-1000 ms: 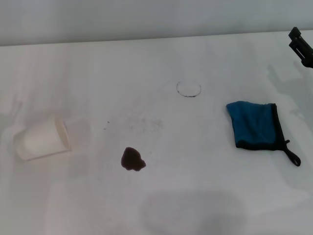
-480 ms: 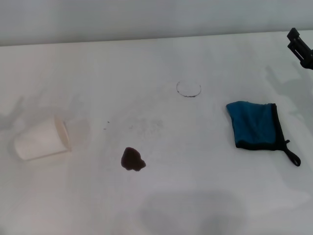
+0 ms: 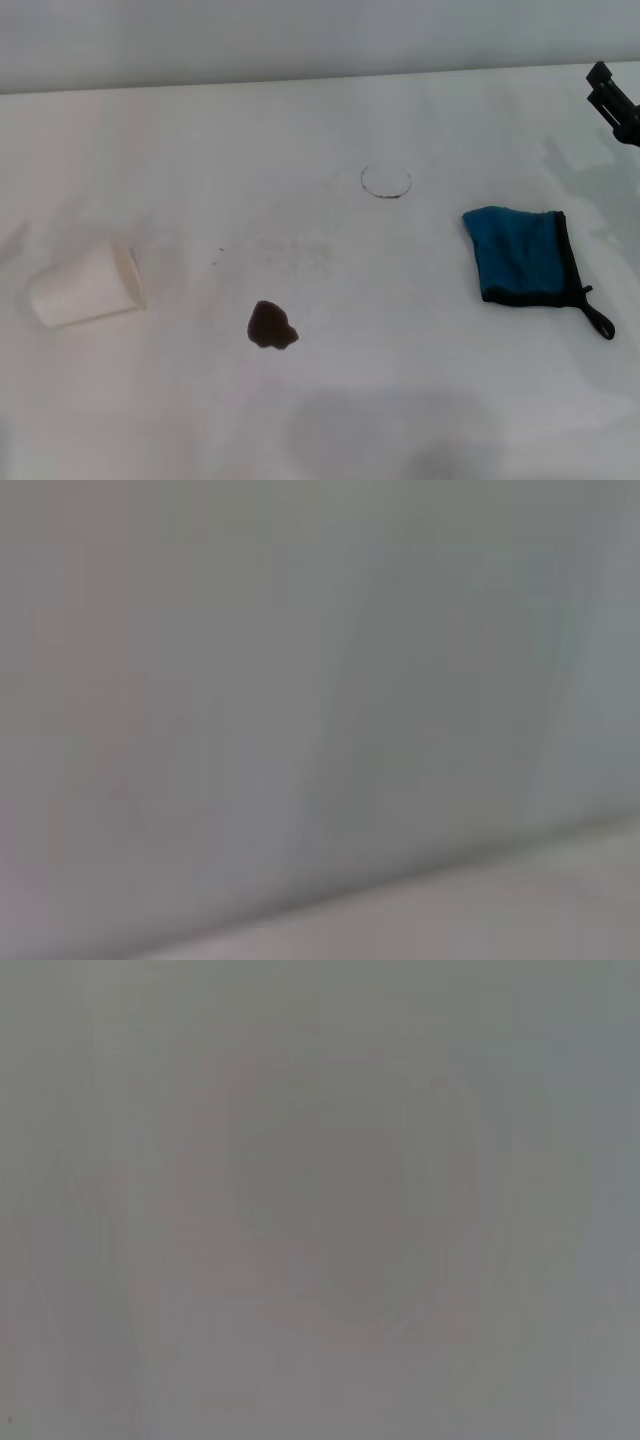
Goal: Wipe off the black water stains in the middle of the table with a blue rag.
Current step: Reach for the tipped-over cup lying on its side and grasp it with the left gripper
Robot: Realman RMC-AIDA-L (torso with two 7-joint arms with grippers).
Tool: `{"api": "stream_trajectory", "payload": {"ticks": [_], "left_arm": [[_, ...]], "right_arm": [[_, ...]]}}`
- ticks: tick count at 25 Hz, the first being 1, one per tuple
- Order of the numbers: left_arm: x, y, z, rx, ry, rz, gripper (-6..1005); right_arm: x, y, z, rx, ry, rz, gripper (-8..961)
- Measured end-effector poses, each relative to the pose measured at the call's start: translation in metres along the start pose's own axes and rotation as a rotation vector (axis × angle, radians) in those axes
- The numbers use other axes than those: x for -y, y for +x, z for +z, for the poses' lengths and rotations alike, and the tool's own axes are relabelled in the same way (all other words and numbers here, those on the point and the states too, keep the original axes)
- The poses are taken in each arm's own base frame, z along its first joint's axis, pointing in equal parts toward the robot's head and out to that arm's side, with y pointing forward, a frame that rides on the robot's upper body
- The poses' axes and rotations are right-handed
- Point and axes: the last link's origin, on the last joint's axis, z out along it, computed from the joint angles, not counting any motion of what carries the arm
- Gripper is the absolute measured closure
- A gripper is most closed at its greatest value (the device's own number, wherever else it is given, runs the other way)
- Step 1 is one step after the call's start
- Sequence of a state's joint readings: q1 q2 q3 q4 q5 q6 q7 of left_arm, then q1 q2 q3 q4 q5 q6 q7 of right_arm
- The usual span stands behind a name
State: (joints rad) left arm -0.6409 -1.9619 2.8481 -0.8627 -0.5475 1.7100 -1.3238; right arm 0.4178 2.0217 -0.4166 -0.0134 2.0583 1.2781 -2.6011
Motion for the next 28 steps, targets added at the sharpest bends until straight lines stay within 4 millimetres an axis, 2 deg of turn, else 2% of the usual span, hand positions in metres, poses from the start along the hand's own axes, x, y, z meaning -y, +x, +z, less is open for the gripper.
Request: {"api": "stream_trajectory", "payload": {"ticks": [3,5,8,13,19,28], "left_arm": [[0.000,0.007,-0.002,0.119,-0.051,0.043,122],[0.001,0.014,0.001,0.229,-0.073,0.077,122],[0.001,0.022,0.008,0.300,-0.095,0.104,123],[0.001,0.033,0.016,0.310,-0.100,0.166,123],[-0.003,0.051,0.036,0.362,-0.124,0.239,123],[-0.013,0.055,0.055,0.455,-0.144,0.280,123]], "right_arm": [[0.000,0.000,0.001,-0.004,0.002,-0.002,85],[0.000,0.001,0.002,-0.006,0.002,-0.002,85],[-0.001,0.000,0.002,-0.002,0.000,0.001,85],[-0.001,-0.002,0.004,0.005,-0.001,0.002,86],[0.001,-0.003,0.003,0.010,0.002,-0.001,86],[0.006,-0.006,-0.010,0.054,0.023,0.010,86]]}}
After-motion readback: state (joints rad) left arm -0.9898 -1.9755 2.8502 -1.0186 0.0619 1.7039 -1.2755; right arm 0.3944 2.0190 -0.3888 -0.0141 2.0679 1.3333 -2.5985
